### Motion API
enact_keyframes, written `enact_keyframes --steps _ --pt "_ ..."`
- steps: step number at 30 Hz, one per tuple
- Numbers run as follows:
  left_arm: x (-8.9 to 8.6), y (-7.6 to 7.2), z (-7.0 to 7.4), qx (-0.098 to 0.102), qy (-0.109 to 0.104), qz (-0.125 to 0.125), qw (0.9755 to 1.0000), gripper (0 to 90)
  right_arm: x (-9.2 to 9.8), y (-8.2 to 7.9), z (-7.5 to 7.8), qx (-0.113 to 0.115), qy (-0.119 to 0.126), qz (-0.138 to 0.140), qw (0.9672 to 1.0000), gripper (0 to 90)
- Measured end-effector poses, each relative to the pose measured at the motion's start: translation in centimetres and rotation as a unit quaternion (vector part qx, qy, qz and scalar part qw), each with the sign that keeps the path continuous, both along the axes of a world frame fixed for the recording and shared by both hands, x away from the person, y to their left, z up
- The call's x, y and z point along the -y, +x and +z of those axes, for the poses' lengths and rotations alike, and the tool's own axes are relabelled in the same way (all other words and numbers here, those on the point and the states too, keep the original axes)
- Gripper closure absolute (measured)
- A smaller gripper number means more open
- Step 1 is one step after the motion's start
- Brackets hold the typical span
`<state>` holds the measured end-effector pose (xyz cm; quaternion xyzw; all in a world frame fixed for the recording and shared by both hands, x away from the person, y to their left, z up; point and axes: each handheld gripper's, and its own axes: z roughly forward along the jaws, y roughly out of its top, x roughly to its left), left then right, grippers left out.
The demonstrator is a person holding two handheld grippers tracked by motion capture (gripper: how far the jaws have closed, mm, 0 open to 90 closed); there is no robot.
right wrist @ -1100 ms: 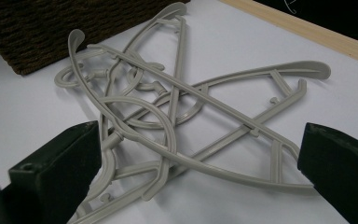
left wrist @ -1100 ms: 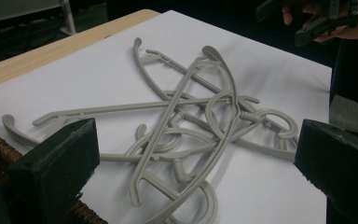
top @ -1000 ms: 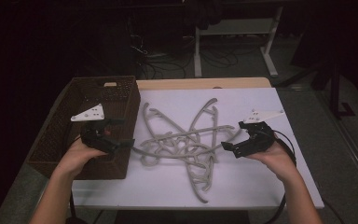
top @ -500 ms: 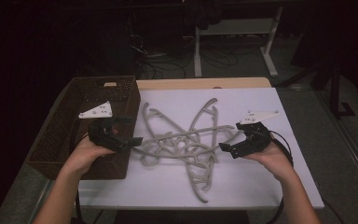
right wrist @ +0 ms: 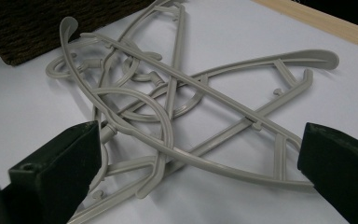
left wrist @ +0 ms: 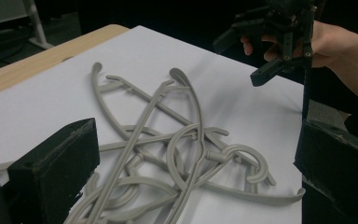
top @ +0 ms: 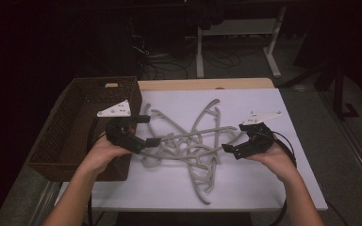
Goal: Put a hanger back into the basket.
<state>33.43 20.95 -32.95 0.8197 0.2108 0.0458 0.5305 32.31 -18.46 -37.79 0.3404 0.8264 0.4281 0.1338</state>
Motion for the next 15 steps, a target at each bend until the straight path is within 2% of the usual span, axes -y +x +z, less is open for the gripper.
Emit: enact_keyframes --steps 6,8,13,15 --pt "2.0 0.1 -0.4 -0.005 0.004 -0.013 0.9999 0.0 0.2 0.1 0.0 -0.002 0.002 -0.001 1.0 0.0" --pt "3.2 0.1 -0.6 -0.006 0.011 -0.021 0.9997 0.0 0.3 0.1 0.0 -0.002 0.003 -0.002 1.0 0.0" --pt "4.7 0.0 -1.6 -0.012 0.031 -0.03 0.999 0.0 0.3 0.1 0.0 -0.003 0.003 -0.001 1.0 0.0" --pt "4.9 0.0 -2.1 -0.013 0.036 -0.031 0.9988 3.7 0.3 0.1 0.0 -0.003 0.003 0.0 1.0 0.0"
